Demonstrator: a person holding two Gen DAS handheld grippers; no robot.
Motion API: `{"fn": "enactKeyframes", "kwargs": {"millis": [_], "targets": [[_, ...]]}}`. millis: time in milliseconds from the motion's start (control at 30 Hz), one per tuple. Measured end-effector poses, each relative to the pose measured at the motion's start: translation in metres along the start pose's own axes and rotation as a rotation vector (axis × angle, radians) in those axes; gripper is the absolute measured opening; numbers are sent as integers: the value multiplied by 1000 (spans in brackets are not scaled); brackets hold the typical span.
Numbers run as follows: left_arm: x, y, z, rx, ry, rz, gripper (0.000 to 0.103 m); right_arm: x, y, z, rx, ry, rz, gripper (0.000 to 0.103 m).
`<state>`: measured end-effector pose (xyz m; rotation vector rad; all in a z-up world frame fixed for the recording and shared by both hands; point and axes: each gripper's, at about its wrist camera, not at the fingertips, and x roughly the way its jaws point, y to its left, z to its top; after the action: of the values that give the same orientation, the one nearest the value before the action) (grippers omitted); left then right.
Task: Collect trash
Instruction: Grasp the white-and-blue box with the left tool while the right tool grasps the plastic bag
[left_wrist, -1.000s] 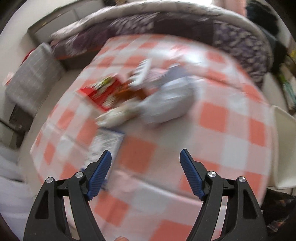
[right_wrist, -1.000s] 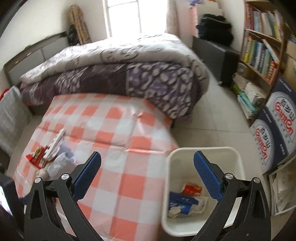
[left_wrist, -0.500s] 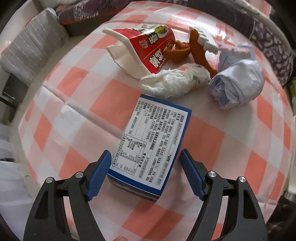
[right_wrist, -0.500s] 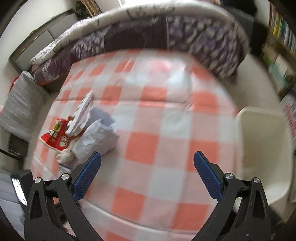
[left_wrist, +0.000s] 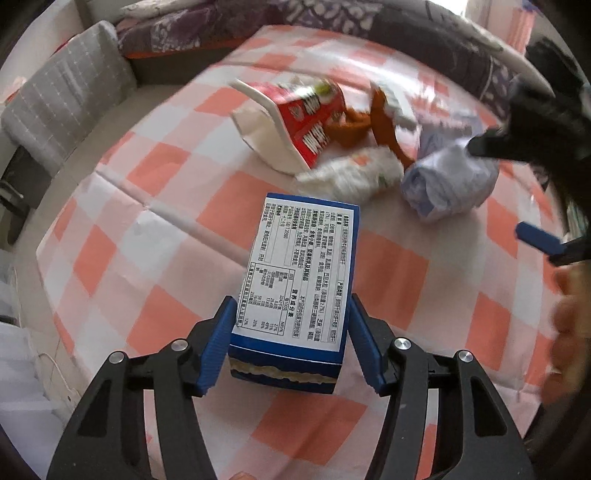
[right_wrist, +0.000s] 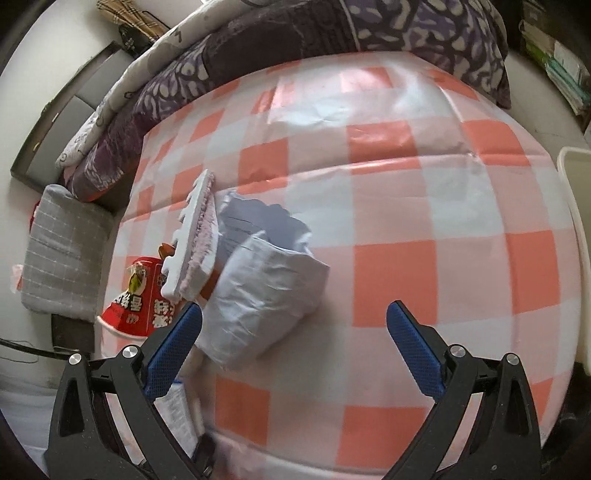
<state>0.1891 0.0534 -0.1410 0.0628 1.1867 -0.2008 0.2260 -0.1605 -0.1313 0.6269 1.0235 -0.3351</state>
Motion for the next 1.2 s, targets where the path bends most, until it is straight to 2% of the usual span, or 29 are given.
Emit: {"fn": "enactKeyframes", "kwargs": {"millis": [200,300,333,433,600,833,1200], "targets": [[-24,17,4,-65,-47,-12,59,19,9,-3,-54,-21,-29,93],[-29,21,8,-93,-63,-20,59,18,13,-4,-100,-30,-3,75],[-31,22,9,-103,-69,-22,59,16,17,-4,-129,-40,-2,66],[-38,24,13,-126,-91,-26,59,7,23,-5,-197,-73,-25,58],[-46,27,17,-163,-127,-31,59,-5,16,-4,-211,-71,-2,46],[-63,25,23,-205,-190,-41,59,-45,15,-4,-303,-169,11,45],[-103,5,30,-228,-342,-37,60,-112,3,-4,-413,-344,8,45]]}}
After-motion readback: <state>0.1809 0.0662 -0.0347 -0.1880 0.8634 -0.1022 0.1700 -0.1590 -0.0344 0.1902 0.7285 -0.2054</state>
